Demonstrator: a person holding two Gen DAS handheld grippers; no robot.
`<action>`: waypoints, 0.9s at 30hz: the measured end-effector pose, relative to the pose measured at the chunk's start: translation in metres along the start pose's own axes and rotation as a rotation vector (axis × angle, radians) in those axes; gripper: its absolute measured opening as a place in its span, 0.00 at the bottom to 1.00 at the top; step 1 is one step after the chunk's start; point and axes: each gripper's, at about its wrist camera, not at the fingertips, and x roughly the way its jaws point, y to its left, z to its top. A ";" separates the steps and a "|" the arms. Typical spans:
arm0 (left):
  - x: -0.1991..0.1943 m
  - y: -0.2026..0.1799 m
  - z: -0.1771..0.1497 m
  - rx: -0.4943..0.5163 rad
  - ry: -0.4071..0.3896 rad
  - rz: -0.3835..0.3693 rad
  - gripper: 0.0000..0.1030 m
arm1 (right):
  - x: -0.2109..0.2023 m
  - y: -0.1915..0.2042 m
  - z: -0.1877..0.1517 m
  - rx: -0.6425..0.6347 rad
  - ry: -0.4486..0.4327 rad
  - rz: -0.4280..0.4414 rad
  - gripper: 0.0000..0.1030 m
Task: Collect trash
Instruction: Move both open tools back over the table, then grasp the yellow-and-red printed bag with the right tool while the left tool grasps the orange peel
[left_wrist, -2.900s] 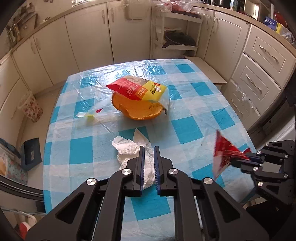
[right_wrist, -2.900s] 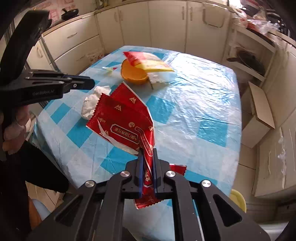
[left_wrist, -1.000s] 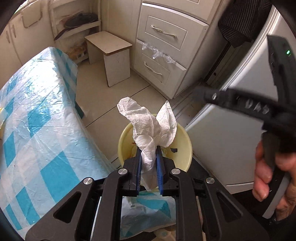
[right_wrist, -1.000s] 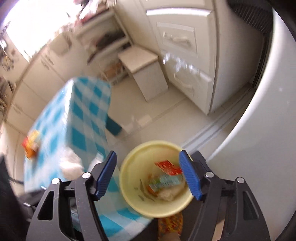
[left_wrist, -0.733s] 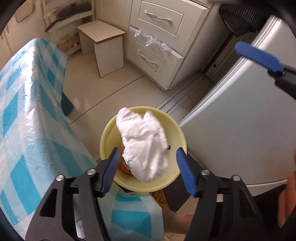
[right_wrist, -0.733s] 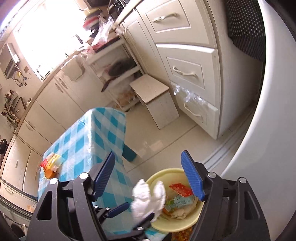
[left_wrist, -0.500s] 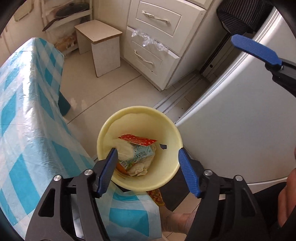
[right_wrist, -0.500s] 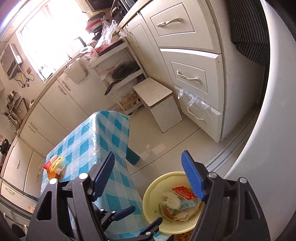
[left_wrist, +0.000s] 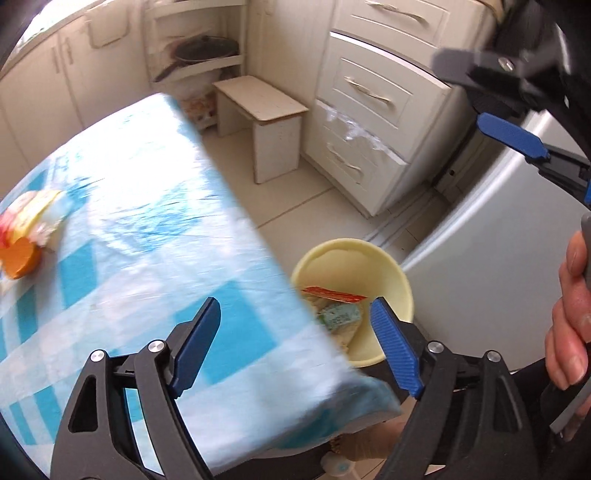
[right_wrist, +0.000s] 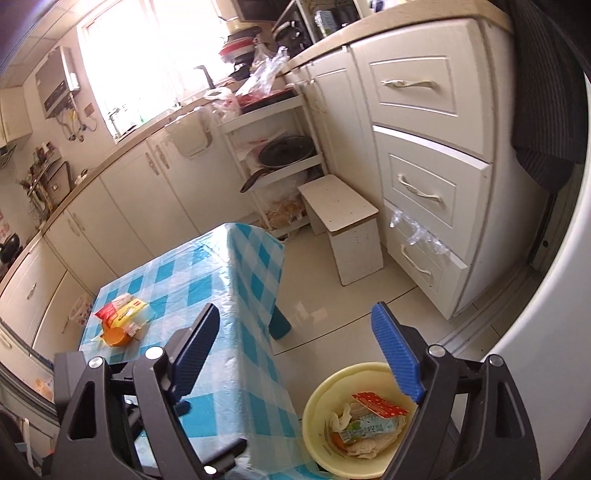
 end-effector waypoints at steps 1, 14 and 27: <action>-0.005 0.011 -0.001 -0.012 -0.002 0.015 0.78 | 0.002 0.006 0.000 -0.007 0.007 0.008 0.80; -0.081 0.254 -0.045 -0.546 -0.051 0.233 0.82 | 0.075 0.124 -0.030 -0.135 0.174 0.177 0.85; -0.061 0.333 -0.047 -0.780 -0.016 0.165 0.82 | 0.188 0.209 -0.030 0.098 0.433 0.405 0.85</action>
